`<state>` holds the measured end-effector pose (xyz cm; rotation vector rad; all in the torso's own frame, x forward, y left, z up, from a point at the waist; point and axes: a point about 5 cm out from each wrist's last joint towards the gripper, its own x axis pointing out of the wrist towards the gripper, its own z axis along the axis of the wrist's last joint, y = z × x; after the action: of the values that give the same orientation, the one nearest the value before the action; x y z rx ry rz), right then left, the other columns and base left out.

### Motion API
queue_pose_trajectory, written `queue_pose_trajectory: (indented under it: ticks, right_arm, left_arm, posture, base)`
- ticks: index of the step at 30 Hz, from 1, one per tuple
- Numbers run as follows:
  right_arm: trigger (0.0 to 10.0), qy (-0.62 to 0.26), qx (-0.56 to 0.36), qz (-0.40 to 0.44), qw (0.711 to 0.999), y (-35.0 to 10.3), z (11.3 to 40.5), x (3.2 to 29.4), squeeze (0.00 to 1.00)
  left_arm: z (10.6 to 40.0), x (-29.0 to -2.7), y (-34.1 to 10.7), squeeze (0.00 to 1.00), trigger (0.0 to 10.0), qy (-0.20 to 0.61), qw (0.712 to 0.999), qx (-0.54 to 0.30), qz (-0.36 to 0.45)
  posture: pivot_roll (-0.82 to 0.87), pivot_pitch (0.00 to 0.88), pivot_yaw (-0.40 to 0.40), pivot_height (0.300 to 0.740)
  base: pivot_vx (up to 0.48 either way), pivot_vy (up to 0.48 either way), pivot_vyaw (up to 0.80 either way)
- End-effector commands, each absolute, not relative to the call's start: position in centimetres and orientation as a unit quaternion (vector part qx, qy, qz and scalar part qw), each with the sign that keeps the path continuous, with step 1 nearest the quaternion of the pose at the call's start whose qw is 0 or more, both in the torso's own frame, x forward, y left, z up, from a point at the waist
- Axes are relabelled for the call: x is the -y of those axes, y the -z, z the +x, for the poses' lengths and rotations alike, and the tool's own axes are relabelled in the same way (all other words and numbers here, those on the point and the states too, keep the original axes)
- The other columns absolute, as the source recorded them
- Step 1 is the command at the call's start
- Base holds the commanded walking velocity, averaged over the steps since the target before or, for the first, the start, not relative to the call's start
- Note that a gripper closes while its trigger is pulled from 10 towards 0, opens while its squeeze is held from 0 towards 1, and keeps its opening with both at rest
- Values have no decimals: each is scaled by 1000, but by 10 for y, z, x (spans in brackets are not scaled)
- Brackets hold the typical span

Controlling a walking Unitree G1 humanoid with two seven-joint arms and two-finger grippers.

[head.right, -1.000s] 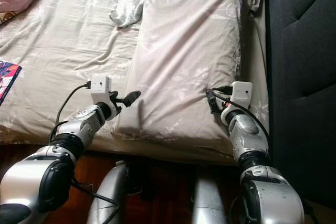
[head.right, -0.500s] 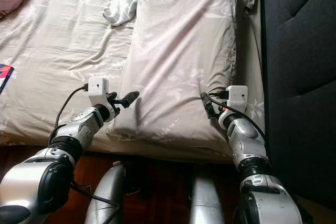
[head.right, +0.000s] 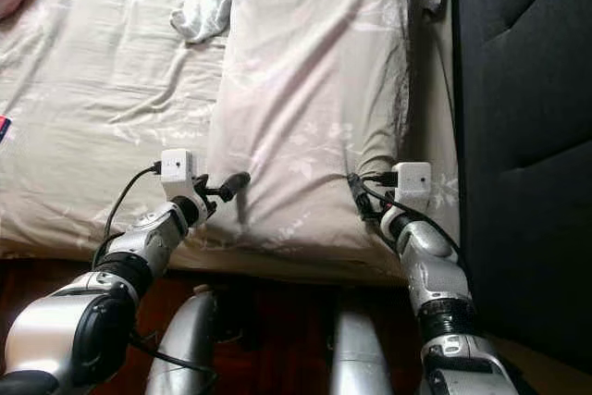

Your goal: Clean up the room

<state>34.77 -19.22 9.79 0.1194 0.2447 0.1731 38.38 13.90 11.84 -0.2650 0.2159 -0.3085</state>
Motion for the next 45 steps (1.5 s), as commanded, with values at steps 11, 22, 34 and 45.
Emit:
queue_pose_trajectory:
  ticks: [11, 22, 34, 45]
  right_arm:
    - [0, -105, -220, 73, 967, -55, 320, 178, 0]
    - [0, -110, -230, 76, 964, -49, 315, 171, 0]
    - [0, -105, -226, 82, 965, -48, 315, 168, 0]
    - [0, -99, -224, 84, 966, -45, 315, 165, 0]
  left_arm:
    - [364, -128, -79, 0, 0, 152, 964, -172, -134]
    - [367, -131, -86, 0, 0, 151, 965, -157, -147]
    - [368, -125, -89, 0, 0, 160, 965, -145, -147]
    - [366, -127, -86, 0, 0, 162, 965, -147, -146]
  posture:
    - [-256, 576, -20, 659]
    - [-237, 570, -11, 659]
    - [-223, 555, -9, 659]
    - [-214, 534, -2, 659]
  base:
    - [0, 0, 0]
    - [0, 0, 0]
    - [0, 0, 0]
    - [0, 0, 0]
